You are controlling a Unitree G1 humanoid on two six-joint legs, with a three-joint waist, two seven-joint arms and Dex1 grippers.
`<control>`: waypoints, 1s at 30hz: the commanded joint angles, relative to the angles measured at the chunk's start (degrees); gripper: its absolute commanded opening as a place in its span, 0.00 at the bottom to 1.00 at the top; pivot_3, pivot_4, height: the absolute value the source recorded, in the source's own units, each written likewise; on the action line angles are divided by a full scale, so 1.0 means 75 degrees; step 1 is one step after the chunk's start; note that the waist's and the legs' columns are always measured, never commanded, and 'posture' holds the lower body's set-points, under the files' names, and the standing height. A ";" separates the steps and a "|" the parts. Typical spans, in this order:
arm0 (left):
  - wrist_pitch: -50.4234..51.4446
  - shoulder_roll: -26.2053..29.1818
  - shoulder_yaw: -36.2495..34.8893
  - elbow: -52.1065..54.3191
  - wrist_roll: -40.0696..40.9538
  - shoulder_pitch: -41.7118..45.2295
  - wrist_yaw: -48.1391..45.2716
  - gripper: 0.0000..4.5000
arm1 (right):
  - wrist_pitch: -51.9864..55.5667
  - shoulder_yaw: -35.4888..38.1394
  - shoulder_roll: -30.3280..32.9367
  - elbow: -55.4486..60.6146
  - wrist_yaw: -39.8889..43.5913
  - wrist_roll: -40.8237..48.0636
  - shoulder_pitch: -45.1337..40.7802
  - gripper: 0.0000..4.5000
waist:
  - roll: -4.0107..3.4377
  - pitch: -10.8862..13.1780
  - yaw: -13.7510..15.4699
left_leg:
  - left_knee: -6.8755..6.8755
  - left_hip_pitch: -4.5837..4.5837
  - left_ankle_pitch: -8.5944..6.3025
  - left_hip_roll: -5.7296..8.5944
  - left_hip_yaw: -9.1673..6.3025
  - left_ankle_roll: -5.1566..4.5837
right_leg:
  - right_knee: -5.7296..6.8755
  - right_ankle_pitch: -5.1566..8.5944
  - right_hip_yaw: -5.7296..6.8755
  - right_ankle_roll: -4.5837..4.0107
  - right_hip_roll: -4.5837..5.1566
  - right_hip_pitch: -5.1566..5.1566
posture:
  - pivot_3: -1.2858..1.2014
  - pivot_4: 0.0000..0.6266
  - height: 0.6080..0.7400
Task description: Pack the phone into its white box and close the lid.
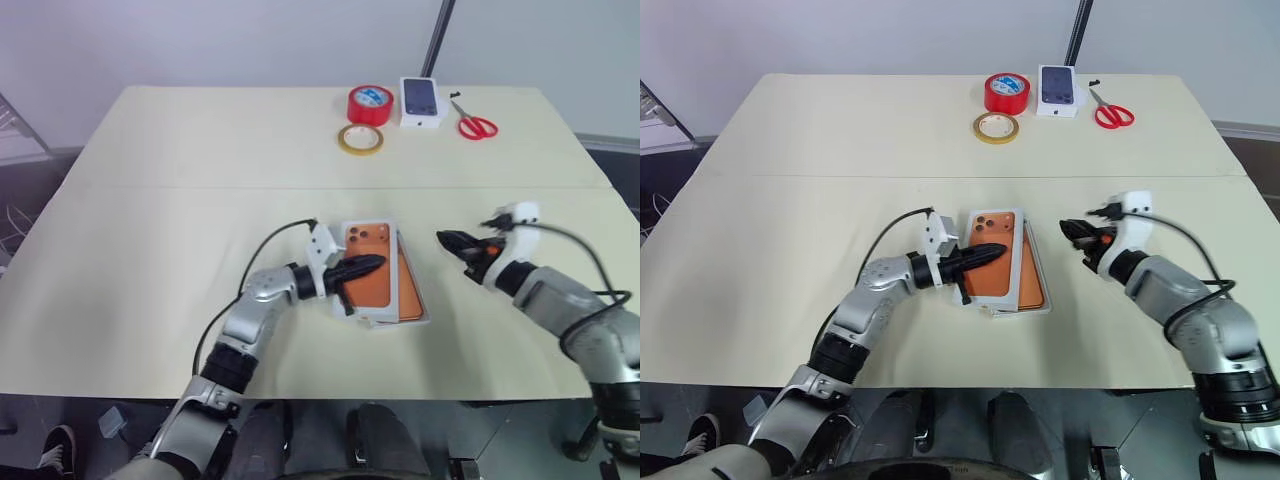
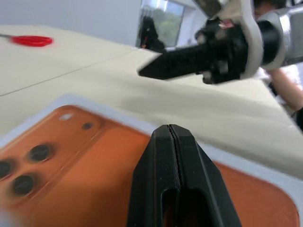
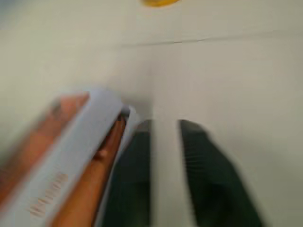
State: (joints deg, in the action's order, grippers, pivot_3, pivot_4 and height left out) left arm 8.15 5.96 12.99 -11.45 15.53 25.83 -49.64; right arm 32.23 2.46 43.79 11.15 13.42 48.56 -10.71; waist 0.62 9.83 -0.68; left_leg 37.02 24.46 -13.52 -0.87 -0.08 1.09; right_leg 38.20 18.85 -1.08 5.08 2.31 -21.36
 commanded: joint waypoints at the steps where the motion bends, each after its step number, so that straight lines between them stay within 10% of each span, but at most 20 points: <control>1: 0.0352 0.0436 -0.0503 0.0694 0.0154 -0.0016 0.0239 0.00 | -0.0921 -0.0518 0.0041 0.0538 0.0567 -0.1641 0.0020 0.01 | 0.0000 0.0000 0.0006 | 0.0001 0.0001 0.0000 0.0000 -0.0001 0.0000 | 0.0000 0.0000 0.0000 0.0000 0.0001 0.0000 | 0.52 0.24 1.00; 12: 0.0881 0.1278 -0.0530 0.0154 -0.0563 -0.0128 0.0880 0.00 | -0.1006 -0.0630 -0.0487 0.0978 0.1470 -0.2900 0.0186 0.01 | 0.0003 0.0001 0.0040 | 0.0009 -0.0001 0.0001 0.0013 -0.0003 0.0001 | -0.0002 0.0000 0.0009 0.0000 0.0027 0.0011 | 0.52 0.24 1.00; 30: 0.1611 0.0074 0.0325 0.0402 -0.0559 0.0328 0.0582 0.00 | -0.0753 -0.0254 -0.0665 0.1112 0.2136 -0.3616 0.0402 0.01 | 0.0003 0.0001 0.0198 | 0.0017 -0.0004 0.0001 0.0021 -0.0002 0.0002 | -0.0002 -0.0001 0.0011 0.0001 0.0034 0.0021 | 0.52 0.24 1.00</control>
State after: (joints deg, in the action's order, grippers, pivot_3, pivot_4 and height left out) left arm 20.88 8.38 13.61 -10.50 10.69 26.44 -44.66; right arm 27.14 0.58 38.55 16.24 27.72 21.40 -8.23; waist 0.64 9.84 0.81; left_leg 37.15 24.43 -13.52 -0.69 -0.09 1.10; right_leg 38.18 18.85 -0.99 5.09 2.57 -21.20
